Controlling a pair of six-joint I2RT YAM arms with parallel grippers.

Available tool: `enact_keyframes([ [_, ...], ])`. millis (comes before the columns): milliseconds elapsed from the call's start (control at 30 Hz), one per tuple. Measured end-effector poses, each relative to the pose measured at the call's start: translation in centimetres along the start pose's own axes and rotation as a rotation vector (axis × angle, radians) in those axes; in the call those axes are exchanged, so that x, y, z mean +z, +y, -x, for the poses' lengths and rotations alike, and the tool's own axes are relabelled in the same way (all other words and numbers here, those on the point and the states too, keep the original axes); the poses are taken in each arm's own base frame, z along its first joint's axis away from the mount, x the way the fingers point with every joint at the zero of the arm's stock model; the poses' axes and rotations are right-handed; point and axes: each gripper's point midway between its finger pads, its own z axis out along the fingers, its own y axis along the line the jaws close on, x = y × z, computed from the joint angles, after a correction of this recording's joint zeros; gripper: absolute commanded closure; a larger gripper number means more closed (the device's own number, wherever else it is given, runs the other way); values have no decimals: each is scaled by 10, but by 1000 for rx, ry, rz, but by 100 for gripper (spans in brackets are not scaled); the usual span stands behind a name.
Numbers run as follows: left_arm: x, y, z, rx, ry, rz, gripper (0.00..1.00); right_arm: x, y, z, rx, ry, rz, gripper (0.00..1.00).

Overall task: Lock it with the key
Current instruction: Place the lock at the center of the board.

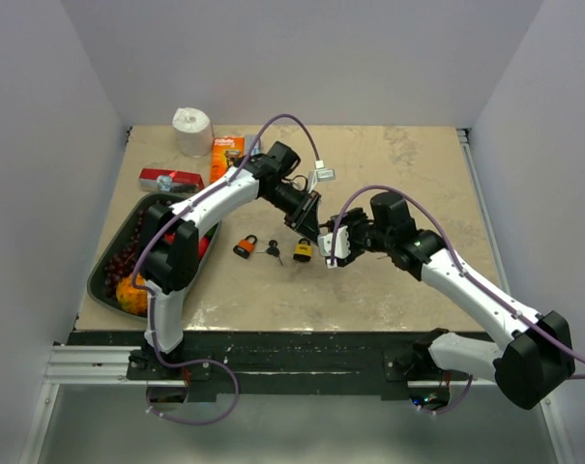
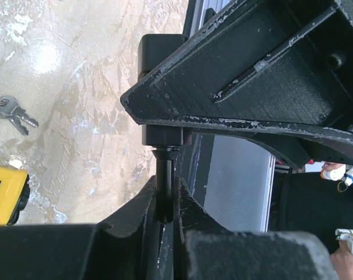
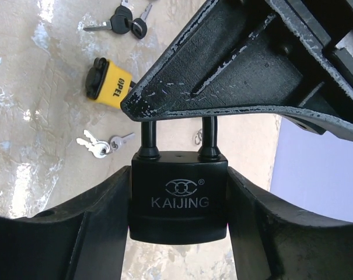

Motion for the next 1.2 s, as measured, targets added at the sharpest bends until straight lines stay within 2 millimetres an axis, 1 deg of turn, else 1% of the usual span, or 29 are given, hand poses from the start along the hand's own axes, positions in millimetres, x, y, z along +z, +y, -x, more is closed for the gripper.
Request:
enact_keyframes([
  [33,0,0,0,-5,1,1,97,0,0,0,-1,1,1,75],
  [67,0,0,0,-6,0,1,92,0,0,0,-1,2,1,94],
  [100,0,0,0,-8,1,2,86,1,0,0,-1,4,0,100],
  [133,0,0,0,-8,1,2,74,1,1,0,1,4,1,100],
  [167,0,0,0,-8,1,2,67,1,1,0,5,5,1,100],
  [233,0,-2,1,-8,-2,-6,47,0,2,-1,21,10,2,100],
  [367,-2,0,6,0,-19,-5,28,2,13,-5,147,33,23,100],
  [433,-7,4,12,2,-49,7,20,1,19,-7,230,48,31,100],
  [500,-19,11,18,5,-102,32,16,-1,23,-9,325,67,25,100],
  [567,-37,19,24,2,-167,72,11,-5,26,-12,436,93,7,100],
  [633,-63,29,32,10,-258,137,7,-11,26,-16,573,130,-28,100],
  [733,-106,37,48,35,-407,245,4,-20,23,-26,805,192,-110,100],
  [800,-129,39,60,52,-486,294,2,-25,20,-33,933,229,-176,100],
  [867,-148,41,73,70,-555,331,1,-31,17,-43,1084,272,-260,100],
  [967,-162,48,82,61,-617,359,1,-39,20,-58,1284,334,-361,100],
  [1033,-164,53,83,56,-639,369,1,-44,23,-68,1405,369,-436,100],
  [1100,-163,58,80,50,-653,381,1,-47,26,-79,1497,394,-509,100],
  [1200,-162,62,75,39,-664,393,1,-42,34,-92,1582,427,-573,100],
])
